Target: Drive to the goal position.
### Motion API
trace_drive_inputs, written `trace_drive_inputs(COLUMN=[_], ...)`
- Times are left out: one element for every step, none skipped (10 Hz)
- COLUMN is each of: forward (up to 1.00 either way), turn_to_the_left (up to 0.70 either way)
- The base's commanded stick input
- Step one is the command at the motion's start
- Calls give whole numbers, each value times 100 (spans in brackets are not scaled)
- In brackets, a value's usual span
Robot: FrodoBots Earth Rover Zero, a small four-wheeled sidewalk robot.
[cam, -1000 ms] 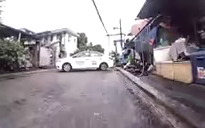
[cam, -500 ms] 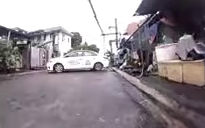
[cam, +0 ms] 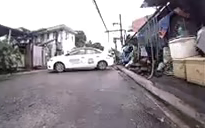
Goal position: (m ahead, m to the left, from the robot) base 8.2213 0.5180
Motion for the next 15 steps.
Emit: trace_drive_inputs(forward=[0, 0, 0, 0, 0, 0, 0, 2, 93, 100, 100, 100, 100, 100, 100], turn_to_the_left=[0, 0, 0, 0, 0, 0, 0, 0, 0, 0, 0, 0, 0, 0, 0])
